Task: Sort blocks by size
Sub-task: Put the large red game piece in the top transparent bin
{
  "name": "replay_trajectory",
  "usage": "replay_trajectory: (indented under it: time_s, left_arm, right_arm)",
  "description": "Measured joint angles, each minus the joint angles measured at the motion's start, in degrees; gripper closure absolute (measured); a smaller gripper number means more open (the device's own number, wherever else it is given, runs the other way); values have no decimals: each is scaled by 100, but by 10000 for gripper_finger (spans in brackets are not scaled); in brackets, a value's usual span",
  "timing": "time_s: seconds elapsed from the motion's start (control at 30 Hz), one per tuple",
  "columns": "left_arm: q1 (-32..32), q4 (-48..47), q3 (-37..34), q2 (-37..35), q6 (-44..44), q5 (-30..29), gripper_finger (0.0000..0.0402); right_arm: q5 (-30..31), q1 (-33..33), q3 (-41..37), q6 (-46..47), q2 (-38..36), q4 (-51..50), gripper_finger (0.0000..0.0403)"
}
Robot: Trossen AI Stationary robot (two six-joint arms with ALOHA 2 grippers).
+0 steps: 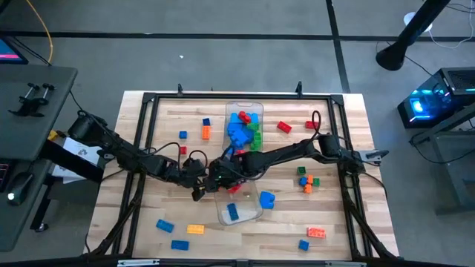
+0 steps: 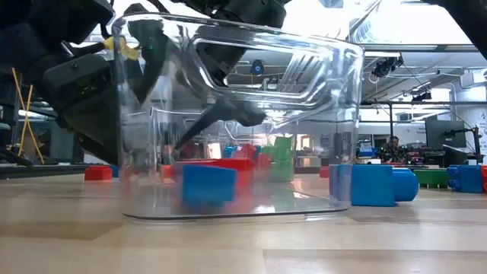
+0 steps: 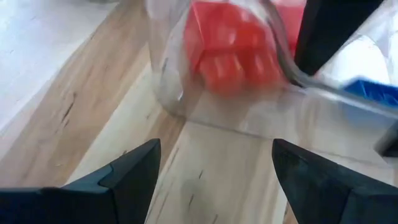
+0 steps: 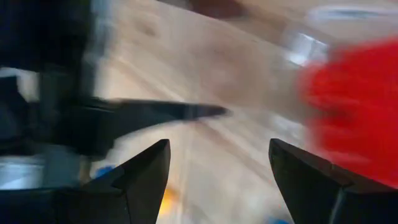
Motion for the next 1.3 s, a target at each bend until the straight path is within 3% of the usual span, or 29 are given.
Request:
replay_trajectory:
  time_s: [0.07, 0.27, 0.47, 0.57, 0.97, 1.3]
  left_arm:
    - [-5, -9, 0, 2, 1, 25, 108]
    - [-6, -98, 2, 0, 6, 106, 108]
    - [-6, -180, 0, -2, 8, 148, 108]
    - [-6, -176, 0, -2, 8, 150, 108]
    - [-8, -178, 0, -2, 8, 166, 108]
    - [-8, -178, 0, -2, -202, 166, 108]
  right_arm:
    - [-34, 0, 22, 13, -4, 176, 135]
    - [-97, -9, 177, -436, -156, -776, 135]
    - [629, 0, 597, -708, -498, -2944, 135]
    - [643, -39, 597, -917, -453, -3396, 141]
    - [560, -227, 603, -3310, -15, -2905, 182]
    - [614, -297, 603, -3257, -26, -2399, 183]
